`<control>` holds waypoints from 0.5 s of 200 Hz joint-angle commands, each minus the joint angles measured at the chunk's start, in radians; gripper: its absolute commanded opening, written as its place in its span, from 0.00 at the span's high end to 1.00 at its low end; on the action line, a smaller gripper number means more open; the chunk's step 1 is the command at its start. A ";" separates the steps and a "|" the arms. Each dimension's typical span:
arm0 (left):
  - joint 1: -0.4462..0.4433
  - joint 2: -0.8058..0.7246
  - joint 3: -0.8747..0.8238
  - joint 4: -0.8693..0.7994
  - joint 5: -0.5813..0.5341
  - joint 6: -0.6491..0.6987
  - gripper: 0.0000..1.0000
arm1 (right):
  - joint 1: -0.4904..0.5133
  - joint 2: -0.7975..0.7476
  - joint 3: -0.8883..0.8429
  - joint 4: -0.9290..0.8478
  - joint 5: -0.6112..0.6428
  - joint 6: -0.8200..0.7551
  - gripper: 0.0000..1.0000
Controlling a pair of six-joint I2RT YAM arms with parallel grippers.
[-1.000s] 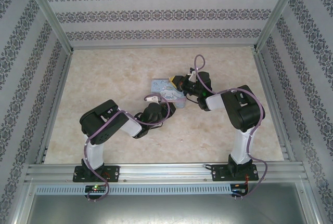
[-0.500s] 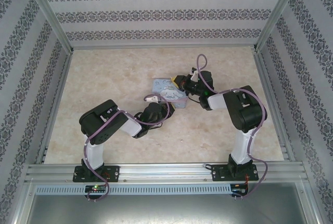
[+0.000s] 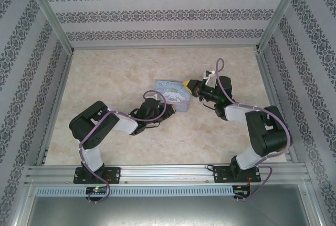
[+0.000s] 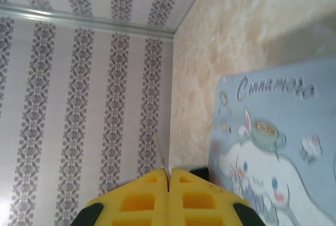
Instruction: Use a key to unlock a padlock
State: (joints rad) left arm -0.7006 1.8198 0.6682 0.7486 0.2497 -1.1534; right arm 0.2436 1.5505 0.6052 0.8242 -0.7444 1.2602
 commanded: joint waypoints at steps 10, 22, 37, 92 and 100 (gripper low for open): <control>0.035 -0.049 0.032 -0.012 0.154 0.011 1.00 | -0.015 -0.119 -0.101 -0.019 -0.105 -0.057 1.00; 0.049 -0.053 0.043 -0.018 0.195 0.018 1.00 | -0.017 -0.154 -0.142 -0.028 -0.131 -0.077 1.00; 0.066 -0.054 0.058 -0.029 0.232 0.023 1.00 | -0.024 -0.188 -0.193 -0.031 -0.153 -0.098 1.00; 0.108 -0.035 0.077 0.043 0.323 -0.008 1.00 | -0.032 -0.235 -0.340 -0.028 -0.212 -0.147 1.00; 0.111 -0.036 0.079 0.047 0.332 -0.009 1.00 | -0.034 -0.239 -0.352 -0.027 -0.214 -0.149 1.00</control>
State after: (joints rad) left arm -0.6064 1.8072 0.7132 0.7136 0.5060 -1.1538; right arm 0.2176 1.3373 0.2916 0.7822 -0.9066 1.1656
